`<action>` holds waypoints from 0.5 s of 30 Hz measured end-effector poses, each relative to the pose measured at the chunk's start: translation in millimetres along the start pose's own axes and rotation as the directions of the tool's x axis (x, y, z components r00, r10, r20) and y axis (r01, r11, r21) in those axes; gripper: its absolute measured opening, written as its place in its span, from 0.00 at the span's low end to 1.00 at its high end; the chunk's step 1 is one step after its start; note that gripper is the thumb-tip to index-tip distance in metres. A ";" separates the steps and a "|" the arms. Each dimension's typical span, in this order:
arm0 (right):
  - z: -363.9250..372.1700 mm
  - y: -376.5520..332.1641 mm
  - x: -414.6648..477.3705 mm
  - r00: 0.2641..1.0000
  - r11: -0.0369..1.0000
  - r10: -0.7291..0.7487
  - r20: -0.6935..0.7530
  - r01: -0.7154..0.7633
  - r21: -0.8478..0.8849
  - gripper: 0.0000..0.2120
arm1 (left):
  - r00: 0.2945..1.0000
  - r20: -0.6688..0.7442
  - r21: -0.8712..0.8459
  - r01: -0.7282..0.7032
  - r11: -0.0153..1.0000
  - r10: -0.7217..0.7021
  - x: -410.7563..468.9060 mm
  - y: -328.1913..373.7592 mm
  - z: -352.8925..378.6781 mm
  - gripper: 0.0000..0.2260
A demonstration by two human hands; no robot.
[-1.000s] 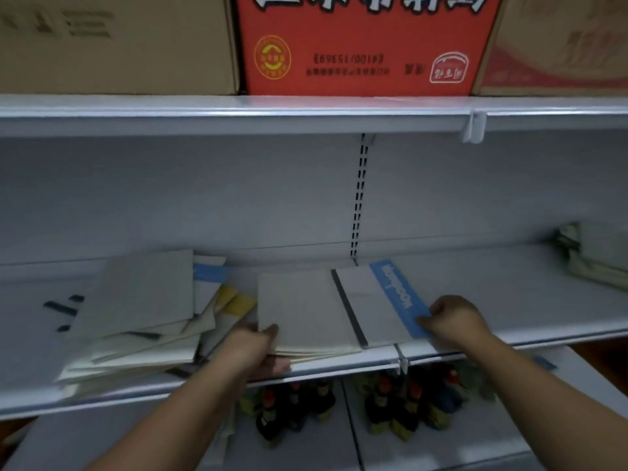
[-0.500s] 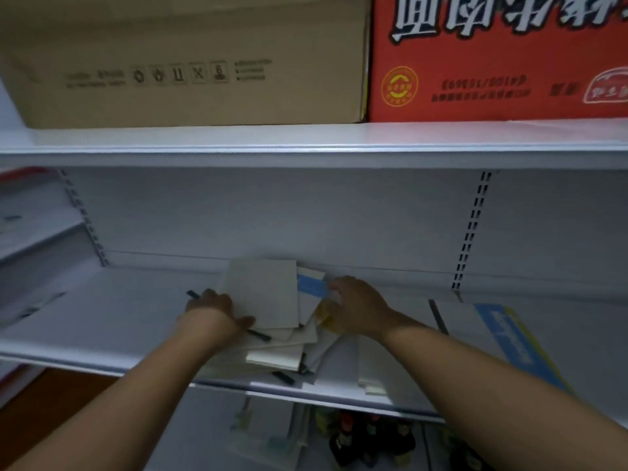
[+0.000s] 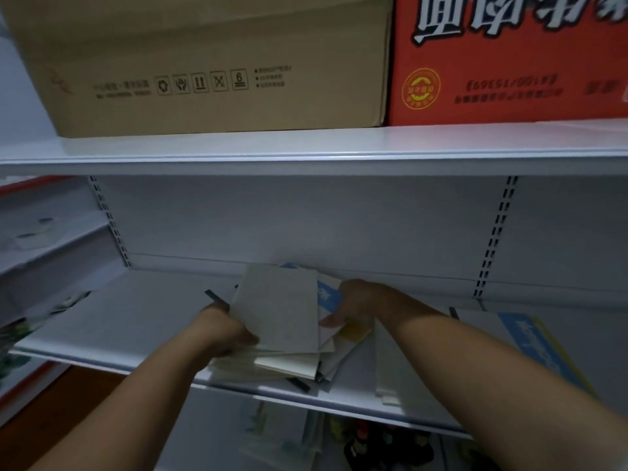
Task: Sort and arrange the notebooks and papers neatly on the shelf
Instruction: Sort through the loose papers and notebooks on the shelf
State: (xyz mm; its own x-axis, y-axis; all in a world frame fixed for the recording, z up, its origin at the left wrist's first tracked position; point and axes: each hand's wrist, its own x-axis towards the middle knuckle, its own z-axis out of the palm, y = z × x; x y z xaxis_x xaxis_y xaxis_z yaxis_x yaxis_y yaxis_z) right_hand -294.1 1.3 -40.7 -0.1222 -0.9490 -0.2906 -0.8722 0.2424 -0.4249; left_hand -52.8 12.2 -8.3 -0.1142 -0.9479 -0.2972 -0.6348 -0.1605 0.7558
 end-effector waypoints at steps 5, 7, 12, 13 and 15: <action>-14.7 34.6 -26.3 0.988 0.921 0.114 -0.100 -0.067 0.383 0.05 | 0.994 0.113 -0.362 0.029 0.932 0.013 -6.0 21.0 19.0 0.14; -26.4 59.4 -51.1 0.972 0.845 0.176 -0.156 -0.068 0.531 0.04 | 0.987 0.138 -0.490 -0.004 0.872 0.082 -8.4 35.8 39.4 0.12; -49.4 158.7 -126.9 0.829 0.669 0.425 -0.364 -0.016 0.744 0.07 | 0.950 0.194 -0.681 -0.049 0.731 0.244 -21.3 71.9 106.1 0.20; -48.9 179.0 -142.5 0.799 0.645 0.475 -0.369 -0.031 0.763 0.06 | 0.945 0.204 -0.679 -0.051 0.733 0.254 -25.6 74.6 123.0 0.19; -41.8 214.7 -168.7 0.746 0.621 0.569 -0.345 -0.114 0.776 0.07 | 0.930 0.262 -0.653 -0.026 0.757 0.258 -32.2 73.0 157.5 0.19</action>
State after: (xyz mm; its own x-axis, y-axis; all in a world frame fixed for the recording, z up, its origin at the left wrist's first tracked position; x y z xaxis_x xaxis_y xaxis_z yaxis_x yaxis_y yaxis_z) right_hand -480.6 205.0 -47.1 -0.7511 -0.6398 -0.1627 -0.1599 0.4154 -0.8955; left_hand -215.8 74.3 -35.4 -0.4707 -0.8506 -0.2342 0.0220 -0.2767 0.9607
